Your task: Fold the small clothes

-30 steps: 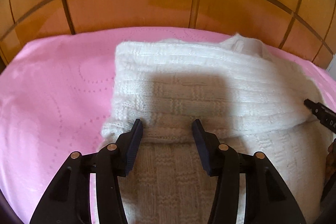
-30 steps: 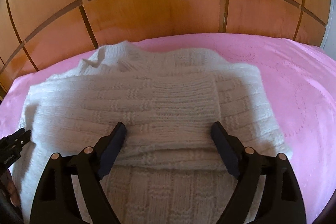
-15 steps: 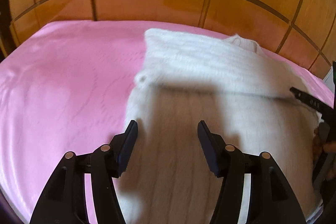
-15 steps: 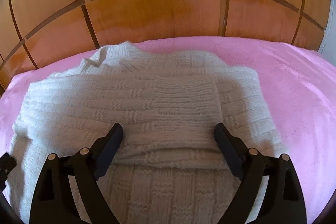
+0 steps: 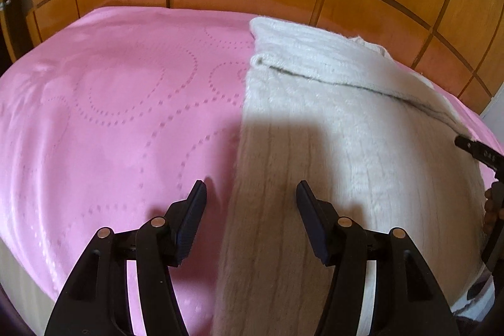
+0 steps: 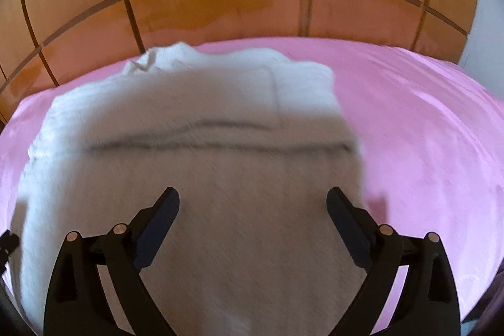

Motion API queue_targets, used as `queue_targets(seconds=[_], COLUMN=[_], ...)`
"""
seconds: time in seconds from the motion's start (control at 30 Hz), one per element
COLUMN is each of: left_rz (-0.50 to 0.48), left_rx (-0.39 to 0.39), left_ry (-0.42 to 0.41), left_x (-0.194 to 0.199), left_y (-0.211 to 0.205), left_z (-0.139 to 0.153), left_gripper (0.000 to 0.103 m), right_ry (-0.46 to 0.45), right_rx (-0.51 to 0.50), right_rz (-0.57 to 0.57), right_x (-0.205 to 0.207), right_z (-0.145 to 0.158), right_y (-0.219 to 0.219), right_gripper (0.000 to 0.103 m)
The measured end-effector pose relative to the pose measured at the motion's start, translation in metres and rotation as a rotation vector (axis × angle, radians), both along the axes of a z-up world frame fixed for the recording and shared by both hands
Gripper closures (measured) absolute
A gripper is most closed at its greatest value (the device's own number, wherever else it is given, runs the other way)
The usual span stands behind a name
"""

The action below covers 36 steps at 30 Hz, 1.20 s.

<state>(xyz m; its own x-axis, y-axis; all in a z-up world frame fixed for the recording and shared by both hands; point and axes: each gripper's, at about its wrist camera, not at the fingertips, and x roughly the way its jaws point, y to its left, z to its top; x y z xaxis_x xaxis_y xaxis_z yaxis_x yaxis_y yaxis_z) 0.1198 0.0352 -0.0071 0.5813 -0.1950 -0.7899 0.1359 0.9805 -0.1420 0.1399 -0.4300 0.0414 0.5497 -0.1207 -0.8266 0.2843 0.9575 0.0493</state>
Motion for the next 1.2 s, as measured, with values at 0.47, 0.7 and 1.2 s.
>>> queue_targets(seconds=[0.47,0.7,1.2], left_rz=[-0.149,-0.204,-0.283], left_rx=[-0.080,-0.167,-0.486], left_ry=[0.074,0.158,0.102], left_x=[-0.056,-0.078,-0.033], left_y=[0.022,0.033,0.025], left_z=[0.000,-0.006,0.051], left_gripper=[0.045,0.063,0.097], right_ry=[0.075,0.158,-0.041], right_rx=[0.241,0.392,0.649], right_rz=[0.016,0.087,0.091], right_x=[-0.125,-0.176,-0.131], right_z=[-0.002,-0.006,0.038], right_y=[-0.025,-0.002,-0.023], right_gripper=[0.017,0.054,0.091])
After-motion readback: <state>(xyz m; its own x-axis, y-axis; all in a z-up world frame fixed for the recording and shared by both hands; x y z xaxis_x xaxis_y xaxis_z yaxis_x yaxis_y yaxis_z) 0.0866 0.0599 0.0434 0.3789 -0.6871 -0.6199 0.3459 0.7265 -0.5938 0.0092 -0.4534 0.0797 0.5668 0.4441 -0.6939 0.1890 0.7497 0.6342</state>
